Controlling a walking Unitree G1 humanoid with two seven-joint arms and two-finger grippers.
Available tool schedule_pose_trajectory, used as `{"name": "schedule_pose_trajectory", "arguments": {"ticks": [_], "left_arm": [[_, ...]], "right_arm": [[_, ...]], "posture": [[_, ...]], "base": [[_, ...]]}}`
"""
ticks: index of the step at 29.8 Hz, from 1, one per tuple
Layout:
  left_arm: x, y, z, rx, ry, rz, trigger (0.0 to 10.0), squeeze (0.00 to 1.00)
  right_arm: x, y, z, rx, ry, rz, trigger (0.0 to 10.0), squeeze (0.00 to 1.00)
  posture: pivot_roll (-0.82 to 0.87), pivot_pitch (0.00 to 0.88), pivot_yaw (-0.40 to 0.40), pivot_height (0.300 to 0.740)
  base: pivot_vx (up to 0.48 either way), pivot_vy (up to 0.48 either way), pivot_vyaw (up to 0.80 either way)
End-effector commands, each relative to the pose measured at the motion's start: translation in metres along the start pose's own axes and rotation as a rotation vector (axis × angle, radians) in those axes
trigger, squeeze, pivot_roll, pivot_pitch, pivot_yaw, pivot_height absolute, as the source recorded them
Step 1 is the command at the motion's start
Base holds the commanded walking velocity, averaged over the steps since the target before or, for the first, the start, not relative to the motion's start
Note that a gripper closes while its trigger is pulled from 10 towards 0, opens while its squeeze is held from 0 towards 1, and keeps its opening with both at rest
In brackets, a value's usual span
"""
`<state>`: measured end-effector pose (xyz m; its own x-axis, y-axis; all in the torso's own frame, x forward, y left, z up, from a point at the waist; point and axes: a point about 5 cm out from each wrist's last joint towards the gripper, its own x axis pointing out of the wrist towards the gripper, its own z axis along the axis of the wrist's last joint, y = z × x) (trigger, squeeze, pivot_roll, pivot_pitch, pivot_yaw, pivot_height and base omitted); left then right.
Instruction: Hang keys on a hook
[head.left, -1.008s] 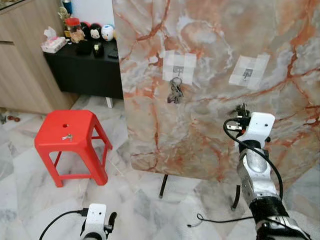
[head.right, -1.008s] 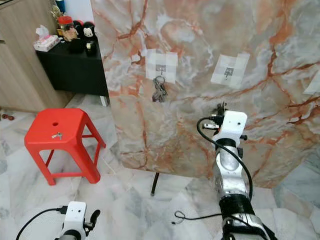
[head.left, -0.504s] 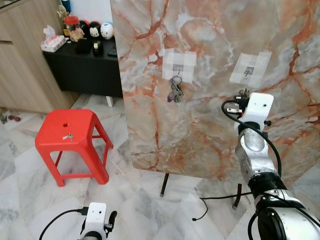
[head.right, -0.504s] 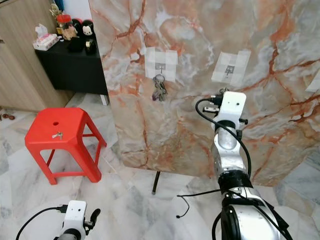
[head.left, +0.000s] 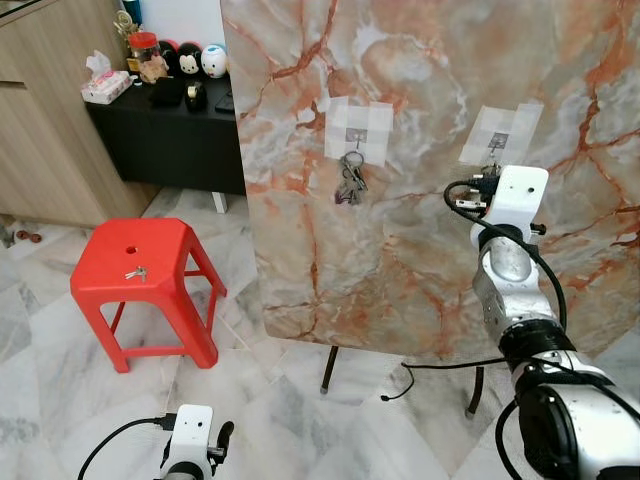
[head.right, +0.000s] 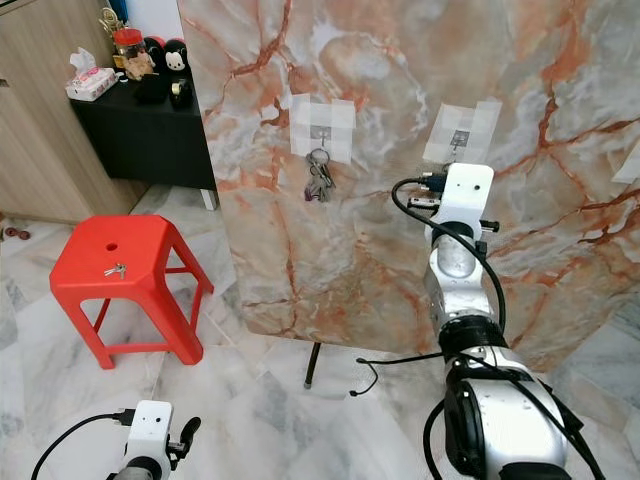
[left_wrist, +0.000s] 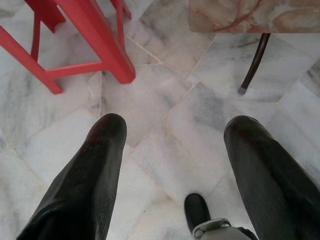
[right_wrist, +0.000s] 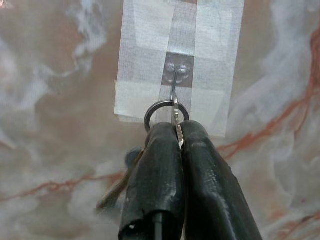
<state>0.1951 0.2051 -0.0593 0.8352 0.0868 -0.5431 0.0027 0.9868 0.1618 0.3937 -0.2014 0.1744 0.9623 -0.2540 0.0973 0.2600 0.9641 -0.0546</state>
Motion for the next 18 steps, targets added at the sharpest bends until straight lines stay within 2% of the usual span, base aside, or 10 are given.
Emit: {"name": "schedule_pose_trajectory", "arguments": {"ticks": [1, 18], "left_arm": [[0.0, 0.001, -0.002, 0.001, 0.014, -0.001, 10.0, 0.0], [0.0, 0.003, -0.002, 0.01, 0.02, -0.005, 10.0, 0.0]], "right_arm": [[0.005, -0.003, 0.007, -0.001, -0.005, -0.007, 10.0, 0.0], [0.014, -0.001, 0.022, -0.013, 0.001, -0.008, 10.0, 0.0]], "posture": [[-0.02, 0.058, -0.042, 0.74], [-0.01, 0.057, -0.038, 0.74]], "base": [[0.0, 0.0, 0.0], [0.0, 0.0, 0.0]]}}
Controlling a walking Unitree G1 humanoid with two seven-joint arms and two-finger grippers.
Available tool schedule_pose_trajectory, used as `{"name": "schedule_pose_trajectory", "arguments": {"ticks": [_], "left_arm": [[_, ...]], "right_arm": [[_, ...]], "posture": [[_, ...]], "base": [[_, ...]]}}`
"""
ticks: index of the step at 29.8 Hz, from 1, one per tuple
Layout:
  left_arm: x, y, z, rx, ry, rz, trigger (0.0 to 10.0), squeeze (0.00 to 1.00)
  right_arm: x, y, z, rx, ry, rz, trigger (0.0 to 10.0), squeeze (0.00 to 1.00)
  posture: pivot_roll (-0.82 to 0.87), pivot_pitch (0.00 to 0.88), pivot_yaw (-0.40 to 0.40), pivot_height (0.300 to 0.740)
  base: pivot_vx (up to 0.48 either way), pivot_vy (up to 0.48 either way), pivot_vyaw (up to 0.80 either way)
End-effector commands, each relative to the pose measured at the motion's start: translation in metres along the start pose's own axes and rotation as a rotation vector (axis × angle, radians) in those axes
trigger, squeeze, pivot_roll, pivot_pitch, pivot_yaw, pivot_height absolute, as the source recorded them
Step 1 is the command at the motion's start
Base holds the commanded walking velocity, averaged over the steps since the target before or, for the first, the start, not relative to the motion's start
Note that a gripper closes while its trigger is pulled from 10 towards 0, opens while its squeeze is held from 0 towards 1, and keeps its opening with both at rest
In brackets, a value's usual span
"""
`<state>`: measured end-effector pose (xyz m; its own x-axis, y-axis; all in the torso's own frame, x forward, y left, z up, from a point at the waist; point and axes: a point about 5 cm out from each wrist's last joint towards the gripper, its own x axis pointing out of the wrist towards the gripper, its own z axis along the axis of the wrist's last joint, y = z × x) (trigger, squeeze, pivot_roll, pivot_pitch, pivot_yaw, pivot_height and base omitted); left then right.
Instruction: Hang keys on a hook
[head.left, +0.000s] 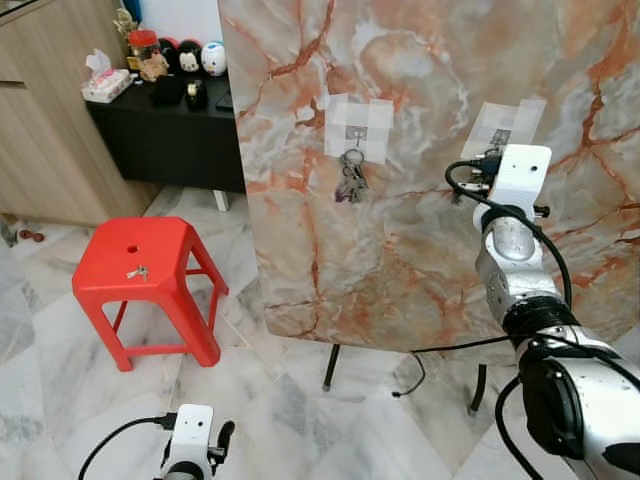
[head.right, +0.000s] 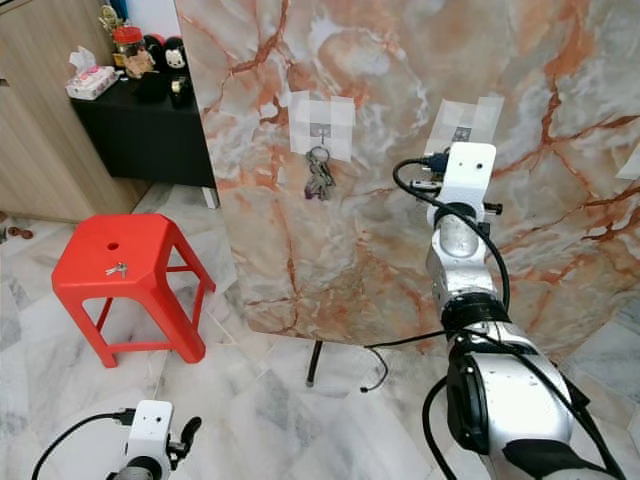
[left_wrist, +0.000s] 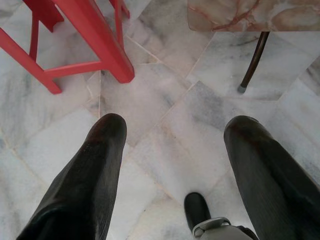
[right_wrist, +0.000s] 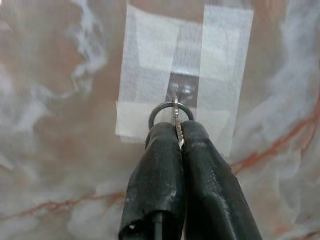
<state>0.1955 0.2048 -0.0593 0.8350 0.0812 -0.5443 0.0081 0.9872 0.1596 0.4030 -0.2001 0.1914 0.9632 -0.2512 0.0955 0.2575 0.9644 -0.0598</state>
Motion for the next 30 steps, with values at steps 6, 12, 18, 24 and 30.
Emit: {"name": "schedule_pose_trajectory", "arguments": {"ticks": [6, 12, 18, 24, 30], "left_arm": [[-0.0005, 0.0036, -0.0023, 0.013, 0.018, 0.001, 10.0, 0.0], [-0.0005, 0.0044, -0.0018, 0.018, 0.014, 0.001, 10.0, 0.0], [-0.0008, 0.0048, -0.002, 0.02, 0.013, 0.0, 10.0, 0.0], [-0.0009, 0.0049, -0.0021, 0.022, 0.013, -0.001, 10.0, 0.0], [-0.0004, 0.0045, -0.0014, 0.024, 0.013, -0.005, 10.0, 0.0]], "right_arm": [[0.0049, -0.0054, 0.0052, -0.028, 0.024, -0.01, 10.0, 0.0], [0.0054, -0.0053, 0.0025, -0.046, 0.059, -0.007, 10.0, 0.0], [0.0051, -0.006, 0.0007, -0.036, 0.07, -0.013, 10.0, 0.0], [0.0064, -0.0064, 0.0062, -0.014, 0.043, -0.021, 10.0, 0.0], [0.0063, -0.0076, 0.006, 0.008, 0.043, -0.033, 10.0, 0.0]], "posture": [[-0.01, 0.057, -0.037, 0.74], [0.0, 0.058, -0.036, 0.74], [0.0, 0.058, -0.032, 0.74], [0.0, 0.058, -0.03, 0.74], [0.0, 0.057, -0.028, 0.74]], "base": [[0.0, 0.0, 0.0], [0.0, 0.0, 0.0], [0.0, 0.0, 0.0], [0.0, 0.0, 0.0], [0.0, 0.0, 0.0]]}}
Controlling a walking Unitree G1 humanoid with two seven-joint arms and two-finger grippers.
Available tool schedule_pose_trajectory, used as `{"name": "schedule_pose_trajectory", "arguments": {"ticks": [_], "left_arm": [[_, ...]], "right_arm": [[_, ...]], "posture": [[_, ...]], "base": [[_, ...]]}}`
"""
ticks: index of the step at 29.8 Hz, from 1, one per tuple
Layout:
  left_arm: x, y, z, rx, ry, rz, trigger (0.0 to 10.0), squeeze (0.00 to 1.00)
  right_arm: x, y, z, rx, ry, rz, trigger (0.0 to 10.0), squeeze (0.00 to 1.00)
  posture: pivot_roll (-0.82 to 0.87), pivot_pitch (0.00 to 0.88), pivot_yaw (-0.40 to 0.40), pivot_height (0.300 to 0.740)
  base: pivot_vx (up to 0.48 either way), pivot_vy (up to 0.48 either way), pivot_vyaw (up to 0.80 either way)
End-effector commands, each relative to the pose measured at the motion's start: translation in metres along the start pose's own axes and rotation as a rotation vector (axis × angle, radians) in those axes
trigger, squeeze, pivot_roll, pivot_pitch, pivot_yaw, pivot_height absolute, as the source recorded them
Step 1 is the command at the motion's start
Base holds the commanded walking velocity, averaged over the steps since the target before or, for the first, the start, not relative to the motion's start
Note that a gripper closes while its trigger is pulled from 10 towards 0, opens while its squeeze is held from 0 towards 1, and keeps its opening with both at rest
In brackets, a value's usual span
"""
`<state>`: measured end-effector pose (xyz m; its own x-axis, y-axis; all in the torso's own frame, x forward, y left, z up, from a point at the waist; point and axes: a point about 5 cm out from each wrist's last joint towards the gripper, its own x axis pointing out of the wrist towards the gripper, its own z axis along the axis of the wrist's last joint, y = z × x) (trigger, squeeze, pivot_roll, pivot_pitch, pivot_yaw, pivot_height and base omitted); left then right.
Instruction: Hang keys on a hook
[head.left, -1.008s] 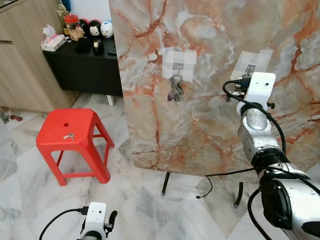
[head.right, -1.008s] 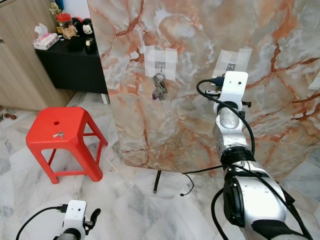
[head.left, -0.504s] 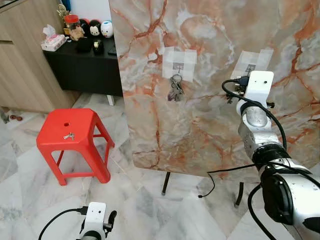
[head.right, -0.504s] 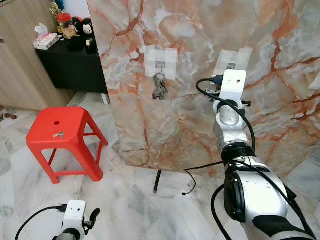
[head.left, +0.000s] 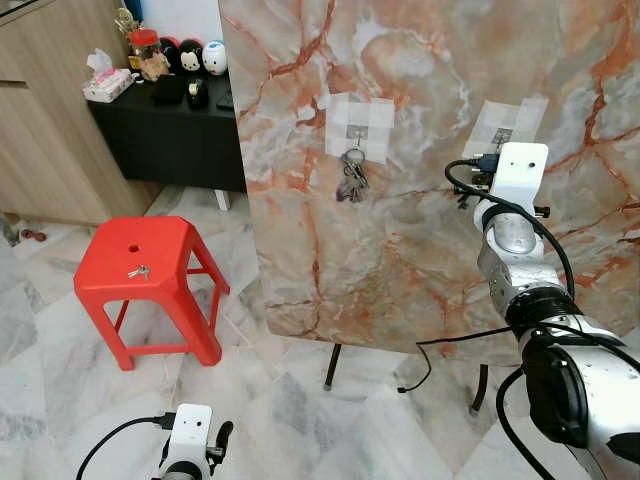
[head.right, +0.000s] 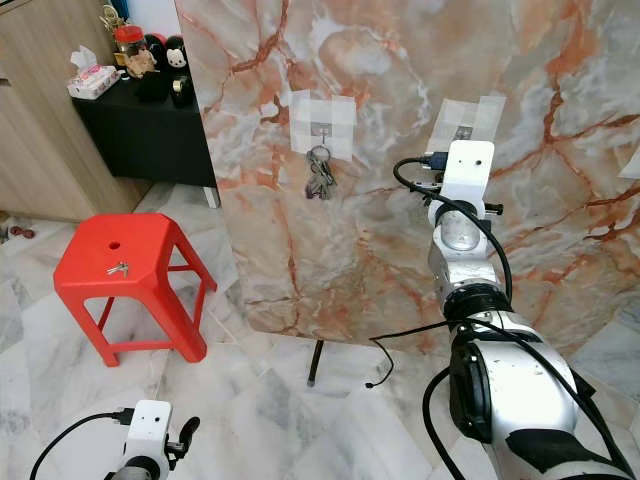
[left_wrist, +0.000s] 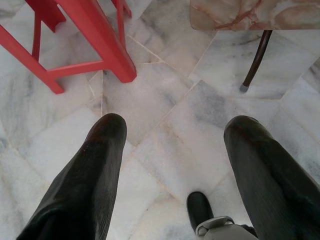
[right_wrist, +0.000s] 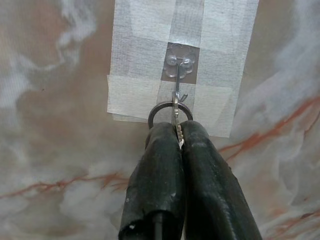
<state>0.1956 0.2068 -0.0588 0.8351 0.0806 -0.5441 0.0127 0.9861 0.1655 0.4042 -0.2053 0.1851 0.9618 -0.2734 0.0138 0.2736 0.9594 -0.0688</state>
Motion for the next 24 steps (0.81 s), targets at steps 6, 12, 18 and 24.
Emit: {"name": "schedule_pose_trajectory", "arguments": {"ticks": [6, 12, 18, 24], "left_arm": [[0.0, 0.001, 0.0, 0.019, 0.007, -0.007, 10.0, 0.0], [-0.001, 0.001, -0.001, 0.019, 0.007, -0.008, 10.0, 0.0], [-0.001, 0.0, -0.003, 0.02, 0.015, -0.009, 10.0, 0.0], [0.0, 0.0, -0.001, 0.021, 0.007, -0.011, 10.0, 0.0]], "right_arm": [[0.004, -0.005, 0.015, 0.034, -0.053, -0.023, 10.0, 0.0], [0.005, -0.006, 0.019, 0.04, -0.061, -0.025, 10.0, 0.0], [0.006, -0.008, 0.024, 0.046, -0.073, -0.031, 10.0, 0.0], [0.007, -0.007, 0.026, 0.044, -0.074, -0.028, 10.0, 0.0]], "posture": [[0.0, 0.057, -0.029, 0.74], [0.0, 0.057, -0.028, 0.74], [0.0, 0.057, -0.028, 0.74], [0.0, 0.056, -0.027, 0.74]], "base": [[0.0, 0.0, 0.0], [0.0, 0.0, 0.0], [0.0, 0.0, 0.0], [0.0, 0.0, 0.0]]}}
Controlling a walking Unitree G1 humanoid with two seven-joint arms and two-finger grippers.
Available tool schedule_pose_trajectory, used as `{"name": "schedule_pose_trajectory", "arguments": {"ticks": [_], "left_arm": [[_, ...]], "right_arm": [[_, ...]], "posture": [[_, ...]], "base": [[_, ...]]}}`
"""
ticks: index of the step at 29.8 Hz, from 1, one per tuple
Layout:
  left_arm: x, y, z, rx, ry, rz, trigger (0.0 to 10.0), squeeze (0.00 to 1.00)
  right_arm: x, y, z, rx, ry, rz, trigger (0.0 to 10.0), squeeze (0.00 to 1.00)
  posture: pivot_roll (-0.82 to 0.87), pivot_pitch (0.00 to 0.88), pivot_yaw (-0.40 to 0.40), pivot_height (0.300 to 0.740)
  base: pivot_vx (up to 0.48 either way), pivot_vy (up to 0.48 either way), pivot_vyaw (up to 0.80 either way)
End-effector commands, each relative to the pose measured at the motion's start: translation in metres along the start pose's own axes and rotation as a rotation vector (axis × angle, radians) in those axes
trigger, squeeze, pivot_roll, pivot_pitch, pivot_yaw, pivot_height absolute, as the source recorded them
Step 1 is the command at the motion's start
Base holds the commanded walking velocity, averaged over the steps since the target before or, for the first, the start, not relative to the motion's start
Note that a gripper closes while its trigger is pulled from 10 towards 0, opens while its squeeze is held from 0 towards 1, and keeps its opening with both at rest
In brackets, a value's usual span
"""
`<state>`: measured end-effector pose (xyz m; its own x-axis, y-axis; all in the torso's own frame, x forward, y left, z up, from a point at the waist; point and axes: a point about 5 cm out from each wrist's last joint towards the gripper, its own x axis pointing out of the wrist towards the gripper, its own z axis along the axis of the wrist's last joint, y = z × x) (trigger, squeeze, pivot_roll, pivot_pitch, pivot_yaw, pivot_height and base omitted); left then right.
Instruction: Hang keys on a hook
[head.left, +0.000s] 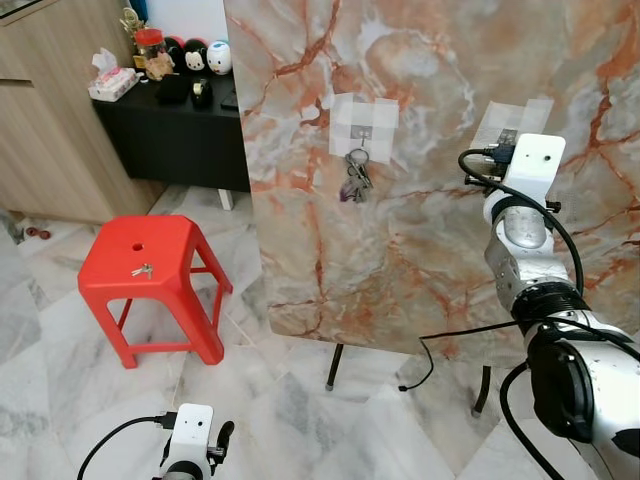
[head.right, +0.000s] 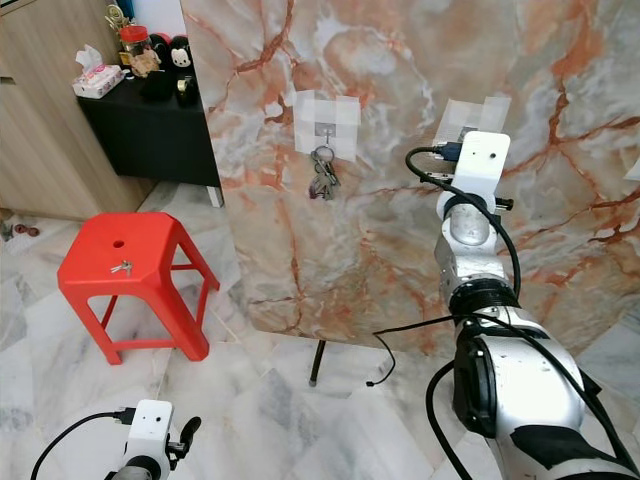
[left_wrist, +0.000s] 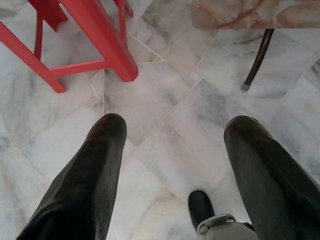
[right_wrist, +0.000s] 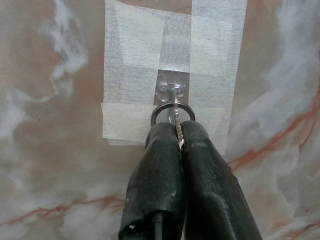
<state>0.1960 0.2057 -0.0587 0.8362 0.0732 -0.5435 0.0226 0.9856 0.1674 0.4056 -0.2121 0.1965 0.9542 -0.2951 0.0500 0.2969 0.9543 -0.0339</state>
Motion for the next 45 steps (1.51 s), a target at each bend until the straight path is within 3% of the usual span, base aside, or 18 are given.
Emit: {"name": "schedule_pose_trajectory", "arguments": {"ticks": [1, 20, 45], "left_arm": [[0.0, 0.001, -0.001, 0.014, 0.009, -0.004, 10.0, 0.0], [0.0, 0.001, -0.001, 0.024, 0.003, -0.012, 10.0, 0.0], [-0.001, 0.0, -0.003, 0.027, 0.014, -0.016, 10.0, 0.0]], "right_arm": [[0.004, 0.0, 0.015, 0.009, -0.037, -0.002, 10.0, 0.0], [0.006, 0.001, 0.017, -0.024, -0.009, 0.028, 10.0, 0.0], [0.004, 0.009, 0.004, -0.103, 0.078, 0.078, 10.0, 0.0]], "posture": [[0.0, 0.056, -0.027, 0.74], [0.01, 0.057, -0.025, 0.74], [0.01, 0.057, -0.023, 0.74]], "base": [[0.0, 0.0, 0.0], [0.0, 0.0, 0.0], [0.0, 0.0, 0.0]]}}
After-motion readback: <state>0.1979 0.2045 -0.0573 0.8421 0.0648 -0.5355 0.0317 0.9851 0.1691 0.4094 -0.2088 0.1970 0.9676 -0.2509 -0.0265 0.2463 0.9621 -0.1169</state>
